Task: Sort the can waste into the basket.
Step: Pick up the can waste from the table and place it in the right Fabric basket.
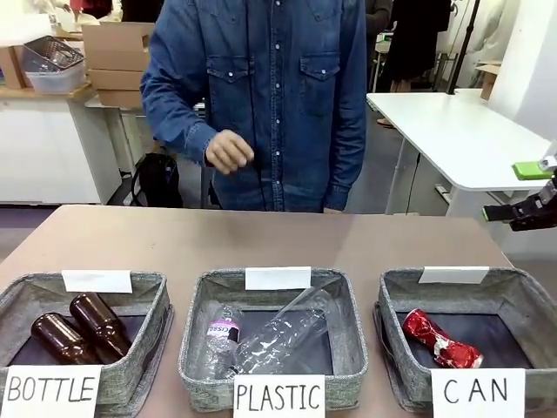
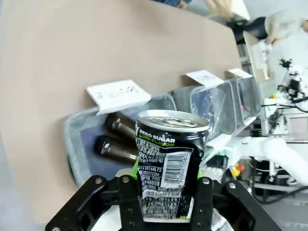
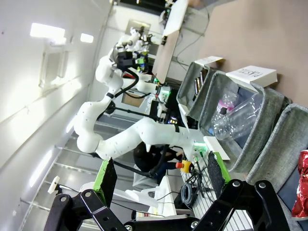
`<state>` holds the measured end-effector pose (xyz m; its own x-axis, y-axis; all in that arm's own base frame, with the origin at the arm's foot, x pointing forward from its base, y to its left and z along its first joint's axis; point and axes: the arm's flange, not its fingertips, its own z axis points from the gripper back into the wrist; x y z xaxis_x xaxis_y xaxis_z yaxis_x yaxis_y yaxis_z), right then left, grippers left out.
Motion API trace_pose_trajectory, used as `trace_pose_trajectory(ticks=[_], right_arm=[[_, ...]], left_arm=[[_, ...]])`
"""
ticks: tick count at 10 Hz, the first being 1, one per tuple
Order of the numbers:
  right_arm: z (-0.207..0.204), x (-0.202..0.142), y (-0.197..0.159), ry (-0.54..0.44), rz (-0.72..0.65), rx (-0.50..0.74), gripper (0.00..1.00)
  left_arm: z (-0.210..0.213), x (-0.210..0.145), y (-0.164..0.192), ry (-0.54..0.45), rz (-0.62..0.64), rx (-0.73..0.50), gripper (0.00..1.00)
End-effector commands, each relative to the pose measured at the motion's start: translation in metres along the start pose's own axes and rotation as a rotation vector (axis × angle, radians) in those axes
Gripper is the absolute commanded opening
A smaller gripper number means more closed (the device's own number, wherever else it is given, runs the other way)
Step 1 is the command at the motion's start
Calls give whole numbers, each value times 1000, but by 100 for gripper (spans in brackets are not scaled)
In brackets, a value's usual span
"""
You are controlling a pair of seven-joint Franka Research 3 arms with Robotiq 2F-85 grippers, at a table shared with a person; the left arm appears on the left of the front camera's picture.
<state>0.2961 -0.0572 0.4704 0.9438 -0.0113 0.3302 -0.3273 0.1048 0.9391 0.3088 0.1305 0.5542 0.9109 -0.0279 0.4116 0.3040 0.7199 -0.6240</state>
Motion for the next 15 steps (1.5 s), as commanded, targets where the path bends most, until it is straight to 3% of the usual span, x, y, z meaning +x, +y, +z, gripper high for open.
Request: trace_pose_trajectory(ticks=[1, 2, 3, 5, 7, 8, 9, 10, 11, 12, 15], right_arm=[[1, 1, 1, 3, 26, 8, 100], [1, 1, 1, 3, 26, 8, 100], [1, 1, 1, 3, 26, 8, 100], [0, 0, 0, 1, 0, 0, 100], [106, -42, 90, -171, 154, -482, 100], [151, -77, 116, -209, 200, -666, 100], [187, -109, 125, -269, 226, -732, 100], [203, -132, 108, -363, 217, -763, 100], [156, -95, 126, -213, 205, -553, 100], [156, -95, 126, -213, 205, -553, 100], [156, -95, 126, -213, 205, -553, 100]], left_arm=[[-72, 33, -31, 56, -72, -40, 38], [-115, 43, -60, 113, -138, -77, 38], [-144, 42, -88, 103, -175, -100, 38], [-202, 31, -163, -19, -232, -123, 38], [-275, -14, -238, -148, -387, -230, 38], [-303, -42, -263, -105, -454, -283, 38], [-326, -74, -280, -27, -513, -334, 38], [-349, -115, -285, 54, -609, -322, 38], [-357, -122, -267, 107, -695, -190, 38], [-322, -97, -307, 7, -514, -303, 38], [-322, -97, -307, 7, -514, -303, 38]])
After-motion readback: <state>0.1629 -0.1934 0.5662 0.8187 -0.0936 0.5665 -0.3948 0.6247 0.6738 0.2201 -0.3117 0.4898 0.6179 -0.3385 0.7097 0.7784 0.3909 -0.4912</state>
